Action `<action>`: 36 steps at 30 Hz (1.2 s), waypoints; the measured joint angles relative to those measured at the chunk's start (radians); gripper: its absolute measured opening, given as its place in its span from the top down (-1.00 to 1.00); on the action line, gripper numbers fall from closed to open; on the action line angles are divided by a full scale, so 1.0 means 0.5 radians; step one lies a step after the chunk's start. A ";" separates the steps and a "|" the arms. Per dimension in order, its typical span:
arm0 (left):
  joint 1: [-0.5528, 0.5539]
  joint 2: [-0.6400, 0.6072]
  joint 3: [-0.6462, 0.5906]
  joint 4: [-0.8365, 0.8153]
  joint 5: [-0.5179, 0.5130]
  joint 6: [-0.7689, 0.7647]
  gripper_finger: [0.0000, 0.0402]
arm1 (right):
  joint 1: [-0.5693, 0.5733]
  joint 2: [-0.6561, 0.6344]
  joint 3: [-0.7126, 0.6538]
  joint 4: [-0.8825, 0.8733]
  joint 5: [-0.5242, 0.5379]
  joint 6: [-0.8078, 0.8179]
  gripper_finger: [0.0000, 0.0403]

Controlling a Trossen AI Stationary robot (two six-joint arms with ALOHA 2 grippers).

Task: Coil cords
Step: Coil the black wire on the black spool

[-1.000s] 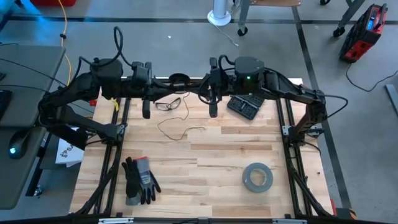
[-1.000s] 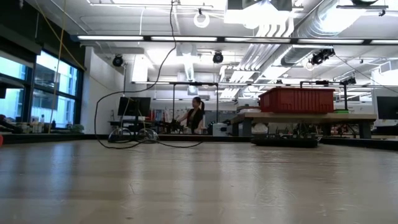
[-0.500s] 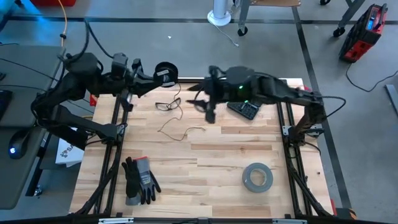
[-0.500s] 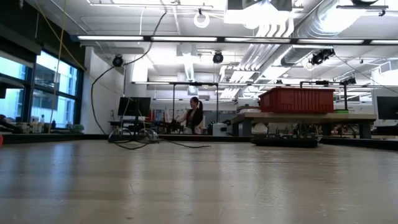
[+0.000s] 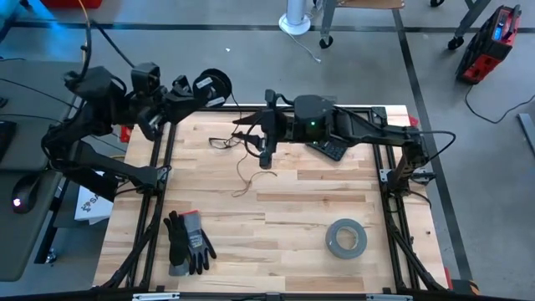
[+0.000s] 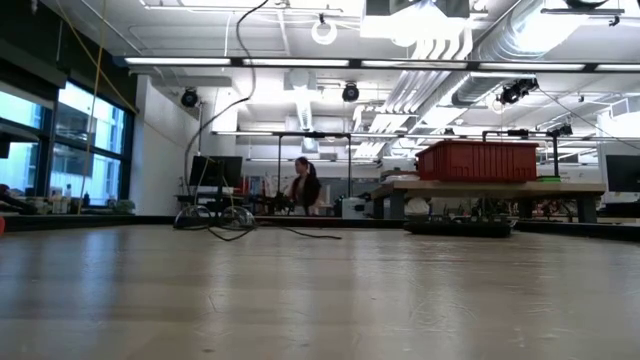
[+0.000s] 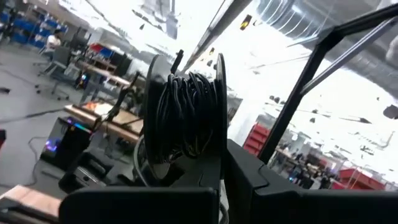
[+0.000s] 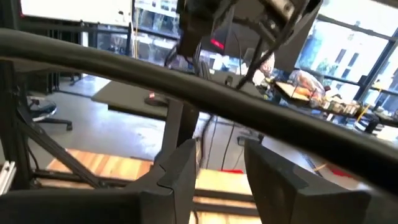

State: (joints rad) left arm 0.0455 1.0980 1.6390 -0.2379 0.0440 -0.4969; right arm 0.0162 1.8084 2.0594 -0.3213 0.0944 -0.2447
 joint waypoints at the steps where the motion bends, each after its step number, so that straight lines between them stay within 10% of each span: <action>1: -0.004 -0.003 0.000 0.012 -0.001 -0.001 1.00 | 0.001 0.001 0.000 0.024 0.000 0.001 0.36; 25: -0.003 -0.011 0.000 0.096 -0.064 -0.033 1.00 | 0.062 0.000 0.000 0.197 -0.032 0.017 0.98; 36: -0.002 0.122 0.000 0.250 -0.188 -0.780 1.00 | 0.101 0.109 0.001 0.846 -0.106 -0.035 1.00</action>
State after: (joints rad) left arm 0.0444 1.1589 1.6390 -0.1131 -0.0498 -0.8867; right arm 0.0667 1.8631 2.0598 0.1019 0.0412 -0.2624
